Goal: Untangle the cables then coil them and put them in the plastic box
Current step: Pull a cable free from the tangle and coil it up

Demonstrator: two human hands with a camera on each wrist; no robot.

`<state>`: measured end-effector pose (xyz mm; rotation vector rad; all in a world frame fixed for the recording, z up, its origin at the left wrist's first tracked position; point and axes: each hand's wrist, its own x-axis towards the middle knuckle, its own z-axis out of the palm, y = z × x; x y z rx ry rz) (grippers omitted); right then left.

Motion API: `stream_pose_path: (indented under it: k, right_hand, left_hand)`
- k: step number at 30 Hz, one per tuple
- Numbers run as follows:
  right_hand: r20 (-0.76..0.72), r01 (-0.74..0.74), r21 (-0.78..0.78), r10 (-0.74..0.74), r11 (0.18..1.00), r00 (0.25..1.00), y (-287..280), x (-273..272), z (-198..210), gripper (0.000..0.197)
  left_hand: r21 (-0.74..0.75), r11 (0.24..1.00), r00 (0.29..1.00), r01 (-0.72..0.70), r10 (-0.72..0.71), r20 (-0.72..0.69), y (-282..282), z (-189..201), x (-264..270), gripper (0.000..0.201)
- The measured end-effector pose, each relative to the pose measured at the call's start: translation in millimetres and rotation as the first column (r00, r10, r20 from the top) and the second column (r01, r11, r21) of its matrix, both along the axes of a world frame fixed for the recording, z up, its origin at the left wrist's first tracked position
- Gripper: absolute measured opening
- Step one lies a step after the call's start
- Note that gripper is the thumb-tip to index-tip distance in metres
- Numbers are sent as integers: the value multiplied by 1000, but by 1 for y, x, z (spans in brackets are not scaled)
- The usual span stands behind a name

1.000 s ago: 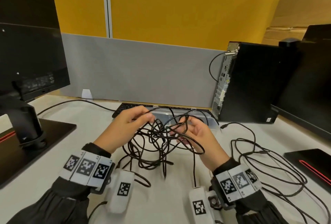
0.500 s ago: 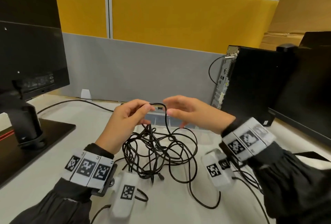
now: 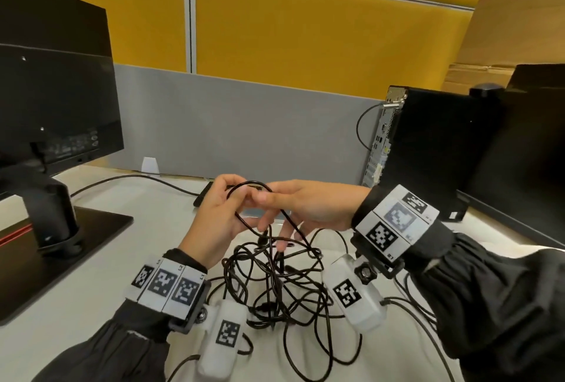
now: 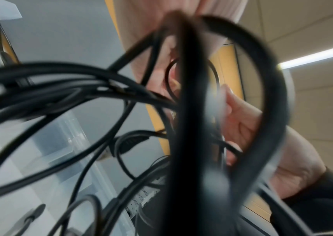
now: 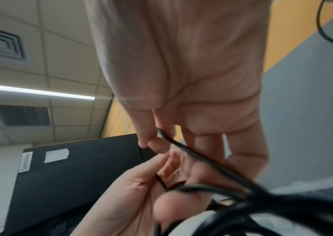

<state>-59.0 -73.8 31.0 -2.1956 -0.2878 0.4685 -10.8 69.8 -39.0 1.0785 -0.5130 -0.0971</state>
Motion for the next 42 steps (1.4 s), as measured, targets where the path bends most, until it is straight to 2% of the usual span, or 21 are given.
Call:
stream_pose_path:
  k: [3,6,10,12,15,16,17,19,23,25,28,31,35,37,39,41,42]
  right_hand:
    - [37,-10,-25,11,1000,999,2,-1,1,26]
    - [68,-21,93,15,995,998,0,-3,2,25]
    - [108,-7,274,-24,962,994,-4,-6,6,29]
    - [164,-1,209,-34,978,986,-4,-6,4,27]
    - [358,35,-128,13,991,934,-2,-4,3,26]
    - [410,60,-170,15,984,912,-1,-3,5,25]
    - [416,80,-131,-18,988,909,0,-3,7,24]
    - [354,75,48,-87,996,931,2,-6,11,23]
    - [325,34,334,-149,942,934,0,-6,19,27]
    - [359,81,426,-250,901,899,-3,-7,30,29]
    - [471,161,513,-433,843,769,-17,-13,55,33]
    - [593,154,597,-562,788,577,-42,-24,77,33]
    - [663,167,682,-698,712,272,-82,-35,88,31]
    - [644,236,735,-763,636,51,-117,-38,91,28]
    - [613,338,773,-768,536,-184,-156,-45,93,25]
    - [637,491,744,-705,454,-312,-190,-54,86,25]
    - [683,574,695,-649,433,-336,-196,-60,80,25]
  left_hand:
    - [-79,996,995,34,-41,-92,-1,3,-1,14]
    - [-143,976,978,165,-181,-108,0,6,-4,30]
    - [97,954,959,283,-282,-26,-4,0,-7,48]
    - [266,920,946,289,-317,71,-4,-2,-8,52]
    - [465,845,916,263,-371,155,-11,-7,-13,50]
    - [490,834,920,255,-366,143,-13,-10,-14,46]
    - [497,833,927,245,-351,130,-16,-11,-15,41]
    - [500,838,934,216,-327,143,-16,-10,-17,34]
    - [563,787,901,252,-403,160,-14,-6,-22,8]
    - [634,742,899,217,-406,167,-12,-6,-21,15]
    - [754,652,880,79,-401,255,-8,-7,-15,30]
    - [792,609,875,-41,-361,322,-6,-9,-12,23]
    - [807,571,895,-150,-269,356,4,-7,-1,13]
    - [825,526,904,-205,-222,366,11,-8,3,7]
    - [834,499,913,-235,-181,366,18,-8,8,5]
    - [825,517,917,-229,-169,361,22,-8,11,5]
    - [817,525,913,-237,-167,373,22,-7,12,7]
